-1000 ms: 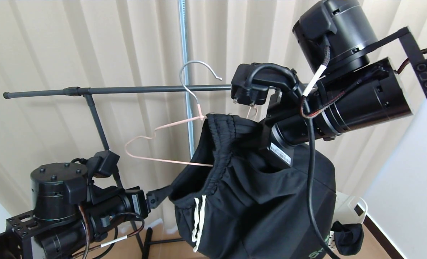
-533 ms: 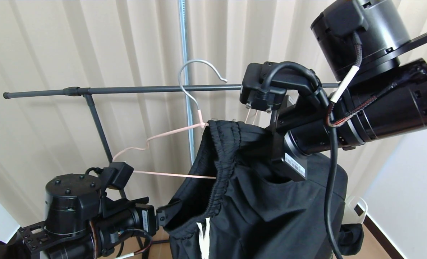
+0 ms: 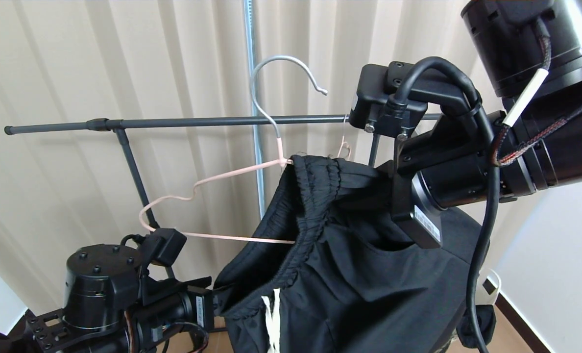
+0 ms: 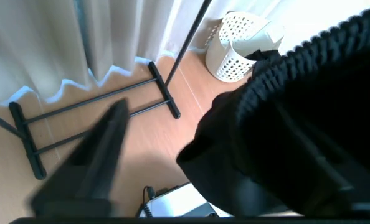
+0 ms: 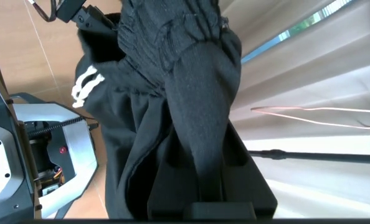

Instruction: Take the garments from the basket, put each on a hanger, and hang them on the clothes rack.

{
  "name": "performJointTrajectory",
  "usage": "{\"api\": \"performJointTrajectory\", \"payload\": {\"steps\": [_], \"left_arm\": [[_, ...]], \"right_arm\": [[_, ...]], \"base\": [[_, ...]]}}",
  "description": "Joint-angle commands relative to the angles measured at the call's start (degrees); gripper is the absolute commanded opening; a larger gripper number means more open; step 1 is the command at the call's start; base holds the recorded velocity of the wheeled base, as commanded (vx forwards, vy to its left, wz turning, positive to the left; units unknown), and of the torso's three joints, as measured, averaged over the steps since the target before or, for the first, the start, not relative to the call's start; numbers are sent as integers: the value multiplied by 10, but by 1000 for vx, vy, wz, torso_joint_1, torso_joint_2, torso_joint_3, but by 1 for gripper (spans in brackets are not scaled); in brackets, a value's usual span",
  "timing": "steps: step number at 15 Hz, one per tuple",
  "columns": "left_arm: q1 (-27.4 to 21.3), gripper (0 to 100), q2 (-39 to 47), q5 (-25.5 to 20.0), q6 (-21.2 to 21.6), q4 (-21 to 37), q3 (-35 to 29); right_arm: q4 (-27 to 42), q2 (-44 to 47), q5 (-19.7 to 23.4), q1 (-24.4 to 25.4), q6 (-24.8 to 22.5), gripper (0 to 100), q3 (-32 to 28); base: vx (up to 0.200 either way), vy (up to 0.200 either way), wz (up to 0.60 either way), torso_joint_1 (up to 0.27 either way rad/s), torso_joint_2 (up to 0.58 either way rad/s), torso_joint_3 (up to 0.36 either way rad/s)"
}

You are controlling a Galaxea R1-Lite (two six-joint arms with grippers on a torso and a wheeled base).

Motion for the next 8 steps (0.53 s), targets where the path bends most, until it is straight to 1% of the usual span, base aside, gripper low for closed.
{"api": "performJointTrajectory", "payload": {"steps": [1,2,3,4,5,8], "left_arm": [[1,0,-3,0,0,-1,-2],[4,0,-12,0,3,1,-3],[14,0,-23,0,15,1,-3],[21,0,-25,0,20,1,-3],[37,0,-28,0,26,1,-6],[63,0,-28,-2,27,1,-12]], "right_arm": [[0,-8,-1,-13,6,0,6],[0,-9,-1,-32,24,0,18],[0,-17,-1,-50,30,0,34],[-1,-21,0,-57,30,0,42],[-18,-34,0,-71,31,0,85],[-114,-60,17,-100,31,0,196]], "base": [[0,0,0,0,0,0],[0,0,0,0,0,0],[0,0,0,0,0,0],[0,0,0,0,0,0],[0,0,0,0,0,0],[0,0,0,0,0,0]]}}
